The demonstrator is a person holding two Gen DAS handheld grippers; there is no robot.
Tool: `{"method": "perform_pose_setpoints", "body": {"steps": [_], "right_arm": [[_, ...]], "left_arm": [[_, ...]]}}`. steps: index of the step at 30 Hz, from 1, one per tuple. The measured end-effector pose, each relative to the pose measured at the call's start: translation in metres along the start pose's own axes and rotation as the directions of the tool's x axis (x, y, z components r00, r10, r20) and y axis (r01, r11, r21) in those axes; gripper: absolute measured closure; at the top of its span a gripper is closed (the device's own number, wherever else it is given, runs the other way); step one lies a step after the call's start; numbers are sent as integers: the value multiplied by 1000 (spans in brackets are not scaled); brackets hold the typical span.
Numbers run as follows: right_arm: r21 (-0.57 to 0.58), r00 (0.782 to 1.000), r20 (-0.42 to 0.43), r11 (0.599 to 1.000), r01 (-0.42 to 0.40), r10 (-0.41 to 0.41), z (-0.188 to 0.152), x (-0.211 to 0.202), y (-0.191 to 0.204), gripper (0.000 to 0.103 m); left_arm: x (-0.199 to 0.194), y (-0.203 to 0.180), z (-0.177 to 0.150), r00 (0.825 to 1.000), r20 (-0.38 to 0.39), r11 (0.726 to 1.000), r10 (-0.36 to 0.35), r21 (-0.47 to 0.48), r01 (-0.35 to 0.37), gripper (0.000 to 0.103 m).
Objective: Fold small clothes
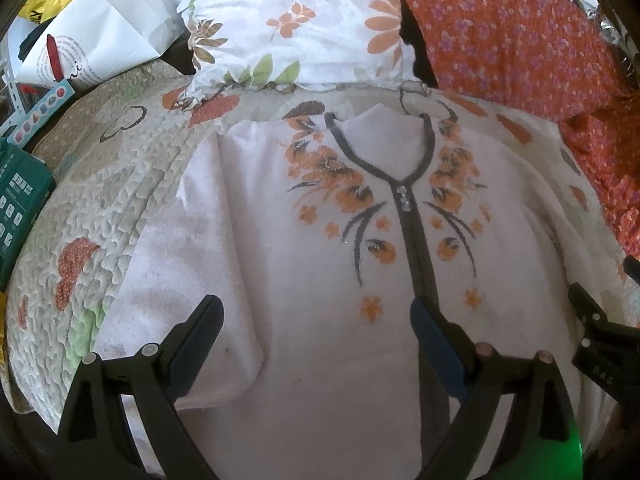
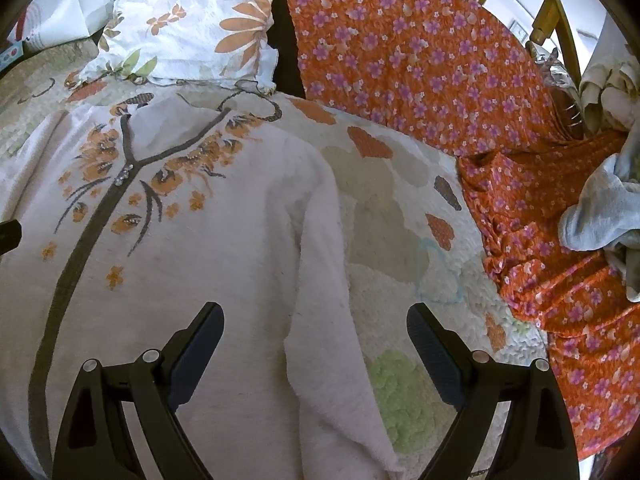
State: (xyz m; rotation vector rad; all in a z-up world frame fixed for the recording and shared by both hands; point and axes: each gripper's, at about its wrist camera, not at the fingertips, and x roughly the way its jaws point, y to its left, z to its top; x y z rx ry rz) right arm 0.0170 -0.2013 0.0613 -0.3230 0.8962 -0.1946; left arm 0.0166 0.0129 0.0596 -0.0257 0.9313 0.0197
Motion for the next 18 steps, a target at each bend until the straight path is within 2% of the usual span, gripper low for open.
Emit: {"method": "perform_pose_setpoints", "body": {"steps": [13,18], "right_arm": [[-4,1000,-18,1000,8,-8,-2,7,0,8],[-6,999,-21,999,40,-40,-2,8,-1,8]], "left_arm": [[2,5,-2,1000,-15,1000,-1,-13,1,9],[3,5,-2,1000,-18,1000,-1,-13,1,9]]}}
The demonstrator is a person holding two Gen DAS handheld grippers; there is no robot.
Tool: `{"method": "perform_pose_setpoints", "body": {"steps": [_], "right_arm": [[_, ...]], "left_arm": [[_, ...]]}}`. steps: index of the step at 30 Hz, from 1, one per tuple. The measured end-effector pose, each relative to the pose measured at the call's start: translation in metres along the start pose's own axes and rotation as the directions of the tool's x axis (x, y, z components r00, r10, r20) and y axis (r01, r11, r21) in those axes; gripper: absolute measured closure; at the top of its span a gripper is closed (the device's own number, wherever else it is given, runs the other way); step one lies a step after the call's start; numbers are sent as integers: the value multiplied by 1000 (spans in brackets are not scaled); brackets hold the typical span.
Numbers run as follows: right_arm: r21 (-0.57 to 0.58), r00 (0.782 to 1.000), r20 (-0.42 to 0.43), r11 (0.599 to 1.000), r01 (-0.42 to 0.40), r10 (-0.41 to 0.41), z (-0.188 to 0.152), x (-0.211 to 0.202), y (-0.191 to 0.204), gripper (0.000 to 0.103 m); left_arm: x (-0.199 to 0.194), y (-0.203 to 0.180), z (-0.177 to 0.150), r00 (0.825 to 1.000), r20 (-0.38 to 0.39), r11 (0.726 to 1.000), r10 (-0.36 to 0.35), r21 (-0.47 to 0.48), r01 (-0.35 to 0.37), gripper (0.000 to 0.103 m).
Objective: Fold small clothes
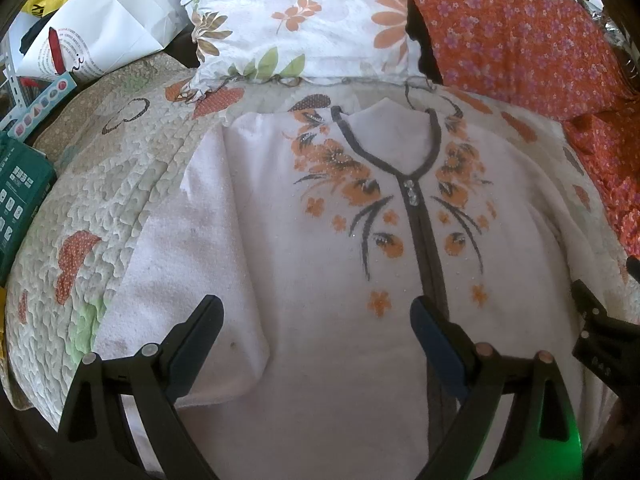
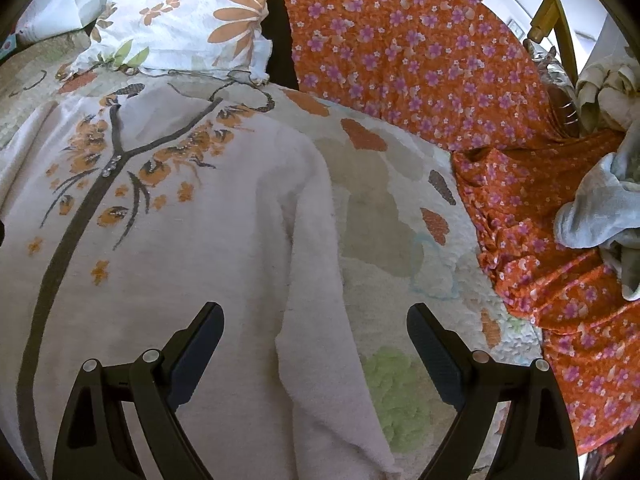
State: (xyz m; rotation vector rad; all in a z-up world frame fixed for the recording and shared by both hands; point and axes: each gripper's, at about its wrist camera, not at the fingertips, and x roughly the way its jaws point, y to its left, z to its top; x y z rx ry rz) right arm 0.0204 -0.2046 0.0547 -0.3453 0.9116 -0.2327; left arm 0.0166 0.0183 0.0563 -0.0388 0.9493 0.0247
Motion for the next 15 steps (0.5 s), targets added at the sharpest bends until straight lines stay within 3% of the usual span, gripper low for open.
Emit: {"method": "perform_pose_setpoints", "body": {"steps": [6,11,15], "right_arm": [[-36,995,7,995,96,-96,1,2,3,8],[-108,973,81,969,224,-216,1,-2,12,7],[-134,961,120,956,263,-248,2,-7,16,7]], "left_arm": [[3,0,-2,1000,-10,1000,-1,-2,1,9],[4,-1,-2,1000,-12,1000,0,1,0,9],[4,-1,-2,1000,-12,1000,0,-1,0,9]]}}
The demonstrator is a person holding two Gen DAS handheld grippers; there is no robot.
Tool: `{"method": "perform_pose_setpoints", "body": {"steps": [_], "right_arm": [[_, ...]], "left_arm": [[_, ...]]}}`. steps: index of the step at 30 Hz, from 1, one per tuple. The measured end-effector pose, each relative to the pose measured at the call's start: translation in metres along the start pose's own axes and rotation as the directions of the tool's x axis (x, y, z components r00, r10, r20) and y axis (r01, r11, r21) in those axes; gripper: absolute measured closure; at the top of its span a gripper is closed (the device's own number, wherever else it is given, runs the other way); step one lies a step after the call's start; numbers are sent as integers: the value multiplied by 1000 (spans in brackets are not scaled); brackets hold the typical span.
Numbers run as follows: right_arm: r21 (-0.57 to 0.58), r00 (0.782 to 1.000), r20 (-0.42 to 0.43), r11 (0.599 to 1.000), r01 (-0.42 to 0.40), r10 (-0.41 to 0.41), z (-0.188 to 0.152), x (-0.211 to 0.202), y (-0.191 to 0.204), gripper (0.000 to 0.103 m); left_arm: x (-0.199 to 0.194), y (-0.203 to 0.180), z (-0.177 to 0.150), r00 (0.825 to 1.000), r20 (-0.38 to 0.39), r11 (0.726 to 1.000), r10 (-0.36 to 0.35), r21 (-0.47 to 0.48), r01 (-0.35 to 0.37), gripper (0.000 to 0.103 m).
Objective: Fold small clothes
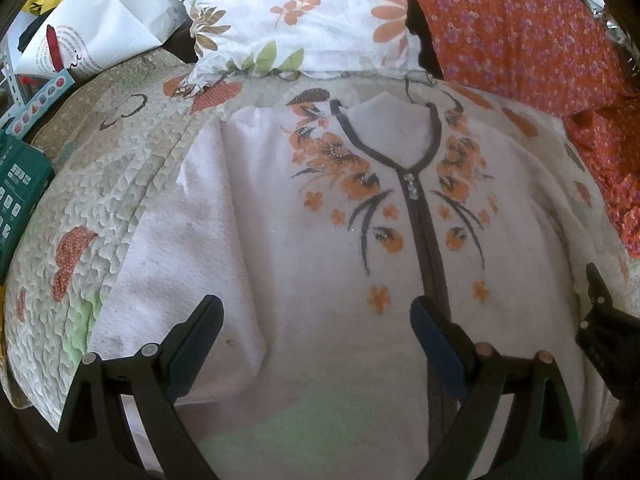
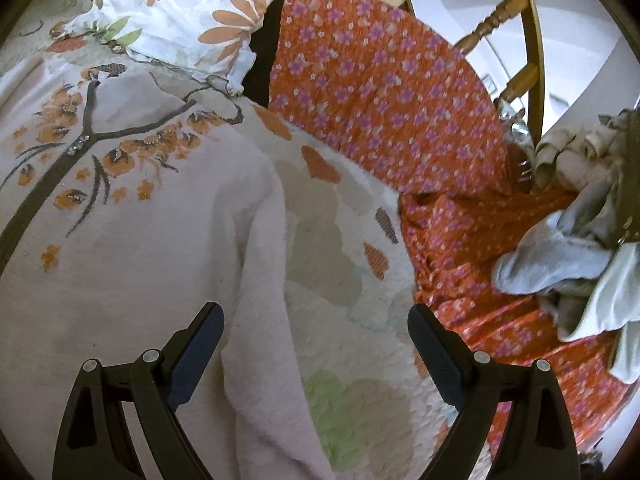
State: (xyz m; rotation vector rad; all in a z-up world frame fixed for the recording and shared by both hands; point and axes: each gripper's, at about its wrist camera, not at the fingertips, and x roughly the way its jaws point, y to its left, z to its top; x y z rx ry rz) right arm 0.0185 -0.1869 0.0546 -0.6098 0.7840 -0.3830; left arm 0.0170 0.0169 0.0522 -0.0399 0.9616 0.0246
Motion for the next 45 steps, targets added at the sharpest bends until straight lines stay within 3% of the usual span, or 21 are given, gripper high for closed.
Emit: {"method": "perform_pose_setpoints", "body": {"steps": [15,28,32,35,40,42,45], "right_arm": [[63,997,3,995,-75,75,1,-5,-7,7],[96,997,31,993,-72,69,3,-10,-15,7],[97,997,33,993,-73,70,4,-9,-14,7],[102,997,8,991,-81,81,4,-3,-14,7],[156,988,-32,977,-144,150,1,7,-24,7],[165,984,-44,973,-161,170,-1,9,-25,7],[154,982,-58,973,-170,181,-5,12,-21,7]], "left_arm": [[2,2,-1,1000,-10,1000,-3,-6,3,9],[7,5,-2,1000,-20,1000,7,-2,-7,9],[12,14,-2,999,-25,999,38,9,-38,9],[14,45,4,995,-30,995,96,-32,-97,9],[-3,133,13,987,0,956,161,-249,-156,9],[-5,158,7,986,-11,943,166,-291,-162,9],[0,175,-6,992,-44,945,121,-301,-129,9]]}}
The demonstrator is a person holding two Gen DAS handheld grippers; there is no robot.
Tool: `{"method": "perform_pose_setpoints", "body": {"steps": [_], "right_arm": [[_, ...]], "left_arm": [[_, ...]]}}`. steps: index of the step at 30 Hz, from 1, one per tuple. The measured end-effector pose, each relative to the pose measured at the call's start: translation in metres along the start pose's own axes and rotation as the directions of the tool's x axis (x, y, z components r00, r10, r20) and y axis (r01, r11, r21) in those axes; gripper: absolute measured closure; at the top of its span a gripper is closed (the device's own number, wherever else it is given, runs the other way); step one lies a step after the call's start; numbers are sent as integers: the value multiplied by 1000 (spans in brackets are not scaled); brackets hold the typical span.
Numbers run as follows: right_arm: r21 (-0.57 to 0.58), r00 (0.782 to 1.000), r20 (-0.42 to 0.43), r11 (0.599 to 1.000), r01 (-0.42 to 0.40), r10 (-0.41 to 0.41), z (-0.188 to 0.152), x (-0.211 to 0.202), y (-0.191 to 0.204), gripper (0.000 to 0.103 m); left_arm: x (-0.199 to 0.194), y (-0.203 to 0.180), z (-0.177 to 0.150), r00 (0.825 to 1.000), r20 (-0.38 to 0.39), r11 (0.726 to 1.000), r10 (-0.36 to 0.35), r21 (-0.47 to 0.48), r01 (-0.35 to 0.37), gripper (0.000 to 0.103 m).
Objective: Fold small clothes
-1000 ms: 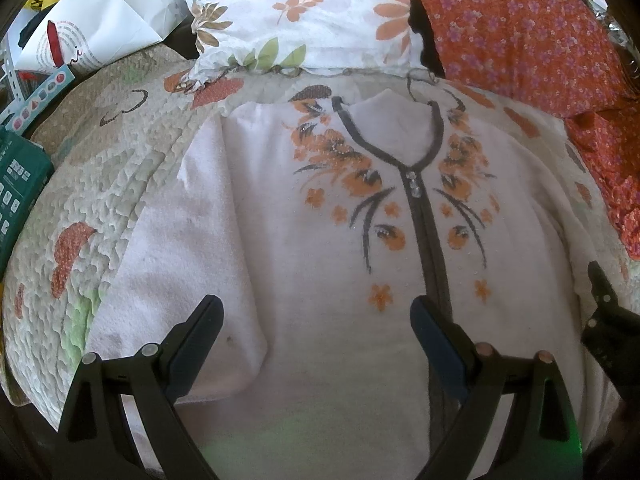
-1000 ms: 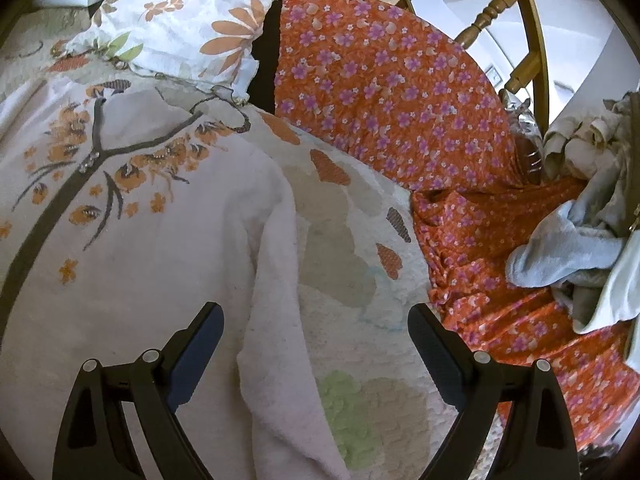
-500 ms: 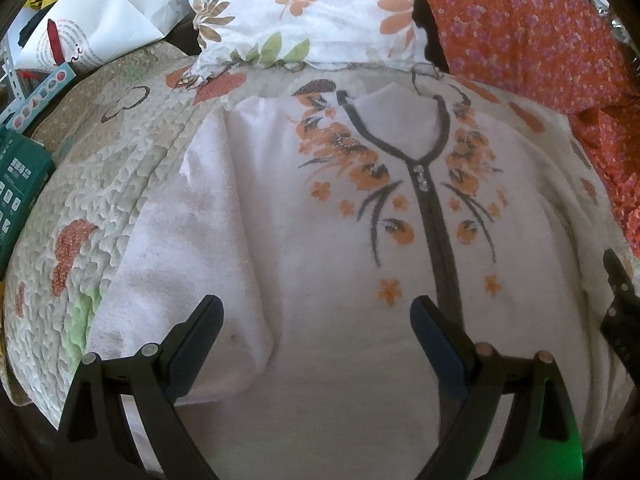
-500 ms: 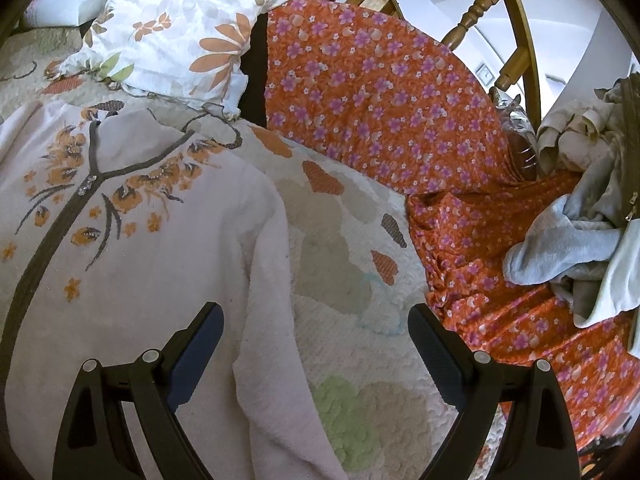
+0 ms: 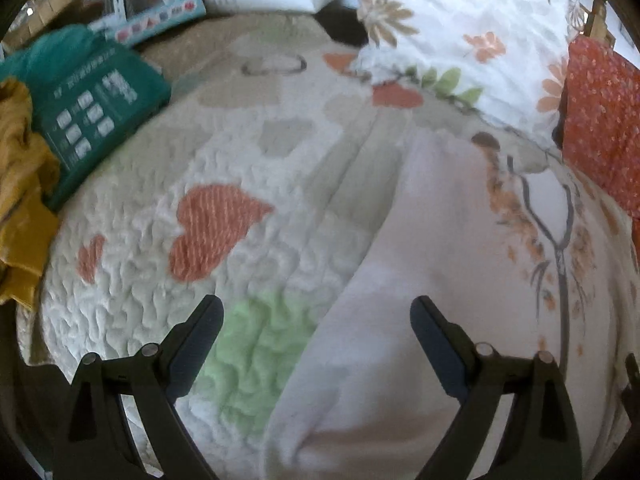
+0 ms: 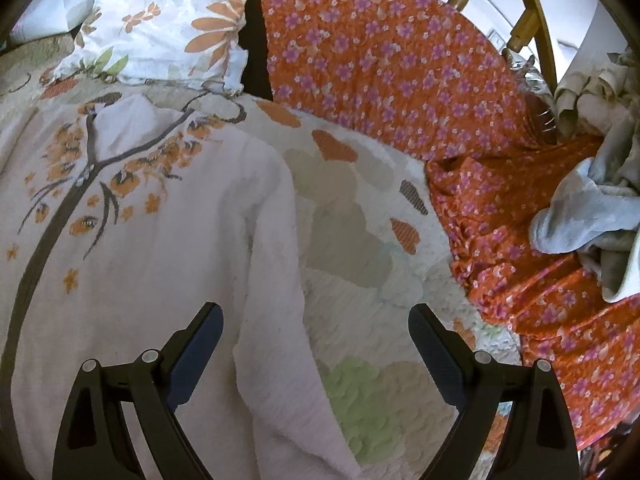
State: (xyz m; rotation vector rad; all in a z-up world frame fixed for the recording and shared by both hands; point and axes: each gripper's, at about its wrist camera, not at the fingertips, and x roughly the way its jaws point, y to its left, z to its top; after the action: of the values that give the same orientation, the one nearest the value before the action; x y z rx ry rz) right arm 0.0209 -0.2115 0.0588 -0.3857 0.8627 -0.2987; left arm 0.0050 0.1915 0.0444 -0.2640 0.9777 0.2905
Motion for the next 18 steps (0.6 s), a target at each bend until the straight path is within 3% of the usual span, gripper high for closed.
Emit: {"method": "perform_pose_setpoints", "body": {"steps": [4,7,10,13,14,15,16,18], "right_arm": [[-16,1000,-14,1000,-4,4,-6,3,5,7],[-28,1000,-22,1000,-4,4,-8,6,8,7],[-46,1000,-30,999,3,-5,-10,10,12,7],[-59,999,-43,998,1,-3,-12,14,16,7],[-61,999,-46,998,-1,-2,-12,15,16,7],[-63,999,-49,998,-1,-2,-12,16,18,7],[-64,999,-51,998,-1,-2,-12,17,18,7],[-69,998,-59,998,-11,7,-13,19,21,7]], "left_arm": [[1,15,-15,991,-69,994,-112,-20,111,9],[-15,16,-24,973,-80,977,-214,-11,214,9],[-29,-1,-38,964,-70,959,-258,103,264,9],[-29,-19,-53,970,-79,943,-230,228,242,9],[-25,-24,-58,977,-83,941,-196,264,211,16],[-21,-27,-61,983,-92,941,-159,286,179,47],[-12,-28,-63,984,-126,941,-124,298,157,68],[-12,-16,-55,983,-127,959,-129,235,157,92]]}}
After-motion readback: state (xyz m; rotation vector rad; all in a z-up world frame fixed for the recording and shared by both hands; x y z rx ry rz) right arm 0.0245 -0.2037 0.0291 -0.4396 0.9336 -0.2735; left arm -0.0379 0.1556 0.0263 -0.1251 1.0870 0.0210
